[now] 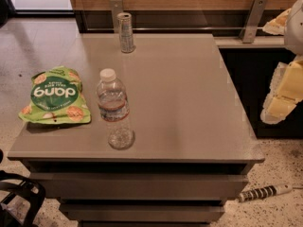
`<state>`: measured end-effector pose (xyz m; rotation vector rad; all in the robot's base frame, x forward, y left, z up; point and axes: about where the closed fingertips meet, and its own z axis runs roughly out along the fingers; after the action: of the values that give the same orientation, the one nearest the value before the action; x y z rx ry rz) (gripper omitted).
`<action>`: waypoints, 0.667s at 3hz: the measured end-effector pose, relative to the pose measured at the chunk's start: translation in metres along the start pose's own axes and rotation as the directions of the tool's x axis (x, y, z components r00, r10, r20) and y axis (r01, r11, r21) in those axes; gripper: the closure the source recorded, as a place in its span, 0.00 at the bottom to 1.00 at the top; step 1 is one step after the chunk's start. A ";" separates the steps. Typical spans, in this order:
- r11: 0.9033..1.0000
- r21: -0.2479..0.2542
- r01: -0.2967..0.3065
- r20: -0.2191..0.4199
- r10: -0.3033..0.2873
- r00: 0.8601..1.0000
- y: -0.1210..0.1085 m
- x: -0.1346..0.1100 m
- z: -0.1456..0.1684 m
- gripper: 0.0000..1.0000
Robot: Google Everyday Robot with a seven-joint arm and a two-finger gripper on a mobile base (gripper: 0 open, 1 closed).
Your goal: Move water bottle near redbull can
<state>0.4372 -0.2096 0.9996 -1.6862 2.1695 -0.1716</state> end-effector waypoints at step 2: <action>1.000 -0.003 -0.006 0.040 0.006 0.999 0.000 -0.002 0.003 0.00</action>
Offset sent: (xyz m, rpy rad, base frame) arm 0.0064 0.0045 -0.0107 0.1218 -0.0062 0.0253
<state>0.4390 -0.2075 0.9975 -1.6708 2.1466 -0.1321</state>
